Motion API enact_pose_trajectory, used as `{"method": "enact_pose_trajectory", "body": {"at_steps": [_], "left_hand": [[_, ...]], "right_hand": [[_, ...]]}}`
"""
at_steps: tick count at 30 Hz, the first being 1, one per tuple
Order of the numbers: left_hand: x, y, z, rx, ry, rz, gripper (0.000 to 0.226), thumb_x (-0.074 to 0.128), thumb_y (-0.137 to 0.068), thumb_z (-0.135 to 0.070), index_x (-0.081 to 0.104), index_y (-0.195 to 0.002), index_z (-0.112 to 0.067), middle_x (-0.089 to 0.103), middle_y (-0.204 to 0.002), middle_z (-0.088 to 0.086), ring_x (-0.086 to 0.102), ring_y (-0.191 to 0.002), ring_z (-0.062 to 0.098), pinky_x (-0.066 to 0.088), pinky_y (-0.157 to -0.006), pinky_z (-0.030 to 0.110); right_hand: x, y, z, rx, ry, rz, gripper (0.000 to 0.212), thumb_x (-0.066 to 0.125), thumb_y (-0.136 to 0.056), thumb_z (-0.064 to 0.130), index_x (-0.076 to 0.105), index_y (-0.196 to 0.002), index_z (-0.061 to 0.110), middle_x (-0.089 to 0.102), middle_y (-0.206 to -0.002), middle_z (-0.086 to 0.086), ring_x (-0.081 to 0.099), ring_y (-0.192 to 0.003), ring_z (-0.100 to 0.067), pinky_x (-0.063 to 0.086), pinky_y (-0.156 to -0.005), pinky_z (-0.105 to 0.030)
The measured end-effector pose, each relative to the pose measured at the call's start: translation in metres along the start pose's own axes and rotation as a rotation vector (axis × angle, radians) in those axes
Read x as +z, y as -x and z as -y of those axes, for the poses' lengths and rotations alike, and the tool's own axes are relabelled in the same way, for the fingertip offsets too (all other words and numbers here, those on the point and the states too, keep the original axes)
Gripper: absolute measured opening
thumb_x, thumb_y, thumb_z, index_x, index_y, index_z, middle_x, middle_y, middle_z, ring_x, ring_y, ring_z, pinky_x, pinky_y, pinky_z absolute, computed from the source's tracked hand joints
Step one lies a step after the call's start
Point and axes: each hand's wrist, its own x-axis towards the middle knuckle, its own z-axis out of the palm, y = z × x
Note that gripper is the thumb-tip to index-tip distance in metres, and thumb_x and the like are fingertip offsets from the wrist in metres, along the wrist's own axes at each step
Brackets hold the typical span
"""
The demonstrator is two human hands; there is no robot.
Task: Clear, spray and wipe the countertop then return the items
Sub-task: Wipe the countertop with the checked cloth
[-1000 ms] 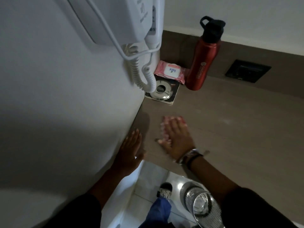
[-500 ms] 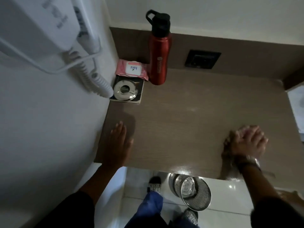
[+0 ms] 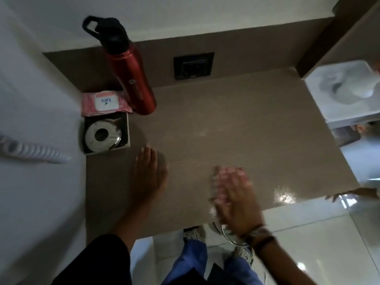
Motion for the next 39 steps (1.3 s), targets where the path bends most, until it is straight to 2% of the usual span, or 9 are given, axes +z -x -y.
{"method": "enact_pose_trajectory", "body": {"at_steps": [6, 8, 11, 14, 24, 28, 35, 37, 39], "left_hand": [[0.001, -0.001, -0.006, -0.040, -0.177, 0.020, 0.080, 0.023, -0.095, -0.064, 0.026, -0.152, -0.009, 0.020, -0.163, 0.011, 0.018, -0.151, 0.026, 0.016, -0.123, 0.042], [-0.002, -0.002, -0.006, -0.019, -0.184, 0.034, 0.077, 0.021, -0.095, -0.059, 0.030, -0.150, -0.006, 0.025, -0.161, 0.014, 0.023, -0.150, 0.029, 0.020, -0.121, 0.044], [-0.002, -0.003, -0.005, -0.001, -0.171, 0.033, 0.074, 0.020, -0.096, -0.054, 0.038, -0.147, -0.002, 0.033, -0.157, 0.018, 0.030, -0.147, 0.033, 0.027, -0.118, 0.049], [0.003, -0.002, -0.004, -0.035, -0.128, 0.023, 0.073, 0.019, -0.097, -0.054, 0.033, -0.149, -0.005, 0.026, -0.161, 0.014, 0.022, -0.150, 0.028, 0.020, -0.121, 0.047], [0.002, -0.001, -0.006, -0.031, -0.182, 0.026, 0.078, 0.019, -0.096, -0.058, 0.032, -0.148, -0.001, 0.024, -0.161, 0.017, 0.022, -0.149, 0.031, 0.017, -0.121, 0.046], [0.000, -0.001, -0.010, -0.033, -0.176, 0.044, 0.081, 0.021, -0.094, -0.058, 0.033, -0.147, 0.003, 0.025, -0.159, 0.022, 0.023, -0.148, 0.034, 0.019, -0.120, 0.051], [-0.007, 0.001, -0.020, -0.032, -0.171, 0.028, 0.086, 0.023, -0.090, -0.057, 0.036, -0.143, 0.010, 0.028, -0.156, 0.028, 0.024, -0.147, 0.039, 0.019, -0.120, 0.052], [-0.006, 0.002, -0.028, -0.061, -0.150, 0.025, 0.090, 0.022, -0.088, -0.058, 0.033, -0.144, 0.011, 0.025, -0.157, 0.029, 0.022, -0.148, 0.040, 0.017, -0.121, 0.052], [-0.002, 0.002, -0.038, -0.114, -0.128, 0.022, 0.093, 0.021, -0.087, -0.061, 0.028, -0.146, 0.011, 0.021, -0.158, 0.030, 0.020, -0.148, 0.041, 0.015, -0.122, 0.052]], "right_hand": [[-0.063, -0.093, -0.118, 0.629, 0.039, -0.107, 0.086, 0.016, -0.090, 0.062, 0.010, -0.154, 0.005, 0.015, -0.161, -0.022, 0.011, -0.147, -0.042, 0.010, -0.120, -0.054], [-0.064, -0.135, -0.082, 0.515, 0.124, -0.145, 0.079, 0.023, -0.093, 0.057, 0.020, -0.152, 0.004, 0.020, -0.160, -0.020, 0.018, -0.145, -0.040, 0.012, -0.119, -0.053], [-0.034, -0.138, -0.002, -0.025, 0.222, -0.066, 0.074, 0.021, -0.092, 0.057, 0.031, -0.150, 0.010, 0.028, -0.159, -0.013, 0.022, -0.145, -0.035, 0.012, -0.119, -0.053], [0.004, -0.063, 0.029, -0.297, 0.188, 0.067, 0.083, 0.025, -0.092, 0.068, 0.015, -0.155, 0.015, 0.012, -0.164, -0.009, 0.006, -0.151, -0.032, 0.013, -0.119, -0.054], [-0.057, 0.009, -0.148, 0.425, 0.090, -0.069, 0.121, 0.033, -0.071, 0.091, 0.008, -0.154, 0.007, 0.010, -0.163, -0.016, 0.002, -0.150, -0.036, 0.014, -0.121, -0.056], [-0.048, 0.016, -0.133, 0.229, 0.208, 0.078, 0.144, 0.036, -0.053, 0.102, 0.003, -0.154, 0.003, -0.001, -0.162, -0.020, -0.003, -0.149, -0.040, 0.012, -0.119, -0.060], [-0.045, 0.050, -0.116, 0.087, 0.265, 0.199, 0.131, 0.053, -0.060, 0.086, 0.013, -0.153, 0.004, 0.006, -0.161, -0.023, 0.003, -0.148, -0.041, 0.008, -0.120, -0.057], [-0.052, 0.052, -0.120, 0.050, 0.138, 0.213, 0.124, 0.032, -0.066, 0.094, 0.002, -0.154, 0.012, -0.010, -0.162, -0.014, -0.012, -0.149, -0.034, -0.001, -0.122, -0.053], [-0.062, 0.057, -0.121, 0.069, -0.269, 0.122, 0.090, 0.028, -0.082, 0.083, 0.020, -0.152, 0.027, 0.005, -0.164, -0.005, 0.000, -0.152, -0.025, 0.010, -0.124, -0.042]]}}
